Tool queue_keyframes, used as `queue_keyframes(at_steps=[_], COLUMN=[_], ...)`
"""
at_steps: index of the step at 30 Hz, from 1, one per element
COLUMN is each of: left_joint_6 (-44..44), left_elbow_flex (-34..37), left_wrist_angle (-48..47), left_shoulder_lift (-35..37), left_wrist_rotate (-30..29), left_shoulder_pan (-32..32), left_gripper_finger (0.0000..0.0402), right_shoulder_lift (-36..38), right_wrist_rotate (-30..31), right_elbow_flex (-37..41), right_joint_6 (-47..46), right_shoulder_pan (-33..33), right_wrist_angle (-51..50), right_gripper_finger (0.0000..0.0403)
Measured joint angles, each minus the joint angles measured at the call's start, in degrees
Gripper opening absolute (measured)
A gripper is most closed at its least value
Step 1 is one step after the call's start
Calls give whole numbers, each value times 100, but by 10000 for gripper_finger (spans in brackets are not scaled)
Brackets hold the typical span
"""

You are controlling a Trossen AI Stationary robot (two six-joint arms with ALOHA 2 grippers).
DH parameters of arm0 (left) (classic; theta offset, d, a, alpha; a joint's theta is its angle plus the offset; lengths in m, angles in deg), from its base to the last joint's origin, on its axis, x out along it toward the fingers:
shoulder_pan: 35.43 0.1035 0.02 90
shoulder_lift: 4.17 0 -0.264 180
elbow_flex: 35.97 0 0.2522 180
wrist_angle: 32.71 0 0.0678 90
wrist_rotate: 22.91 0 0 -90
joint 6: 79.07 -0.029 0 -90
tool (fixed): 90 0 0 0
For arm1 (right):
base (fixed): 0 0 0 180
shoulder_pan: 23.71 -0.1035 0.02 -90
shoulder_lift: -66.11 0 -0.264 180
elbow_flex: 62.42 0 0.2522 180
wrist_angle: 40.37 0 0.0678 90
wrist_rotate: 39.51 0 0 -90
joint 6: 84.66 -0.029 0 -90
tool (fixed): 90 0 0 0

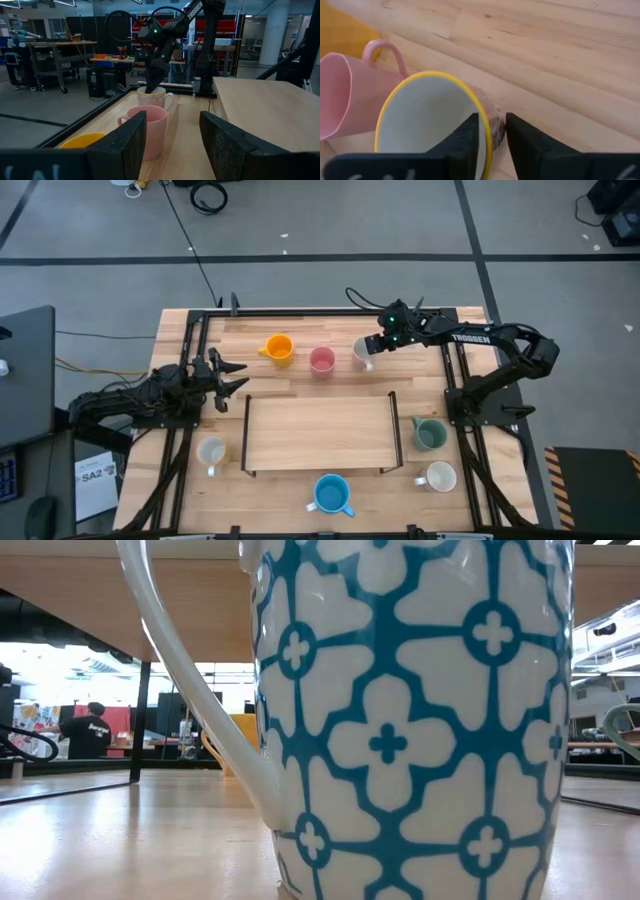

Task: Place coffee mugs
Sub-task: Put the orange patterned mug on the shelf

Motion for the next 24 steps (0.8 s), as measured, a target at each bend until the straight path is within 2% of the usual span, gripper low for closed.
queue_keyframes(at_steps=[14, 24], left_joint_6=[0, 0], left_elbow_flex=[-1, 0], left_wrist_angle=[-35, -35], left_shoulder_lift=[1, 1], left_wrist_rotate=[0, 0], left_shoulder_pan=[0, -1], left_gripper_finger=[189, 189], right_shoulder_lift=[-4, -4], right_wrist_rotate=[9, 3], right_elbow_flex=[13, -46], right_joint_6=[12, 43], right_shoulder_pan=[0, 9], right_wrist_angle=[-35, -87], right_gripper_finger=[34, 32])
